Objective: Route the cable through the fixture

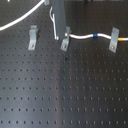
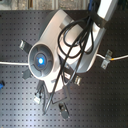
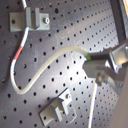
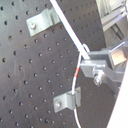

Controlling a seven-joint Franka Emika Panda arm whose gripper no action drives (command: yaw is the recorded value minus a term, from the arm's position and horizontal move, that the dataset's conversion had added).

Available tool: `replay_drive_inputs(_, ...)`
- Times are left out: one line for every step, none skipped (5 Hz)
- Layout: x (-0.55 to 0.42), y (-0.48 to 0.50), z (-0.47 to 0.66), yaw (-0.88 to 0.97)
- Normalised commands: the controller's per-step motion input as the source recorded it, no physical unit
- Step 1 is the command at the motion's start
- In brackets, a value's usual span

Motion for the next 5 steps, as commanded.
replay_drive_inputs(-0.325, 0.049, 0.21, 0.2)
replay_drive_inputs(-0.367, -0.111, 0.24, 0.71)
replay_drive_inputs(-0.329, -0.063, 0.26, 0.77)
replay_drive_inputs(-0.326, -0.036, 0.22, 0.75)
replay_drive_inputs(-0.007, 0.746, 0.3, 0.21)
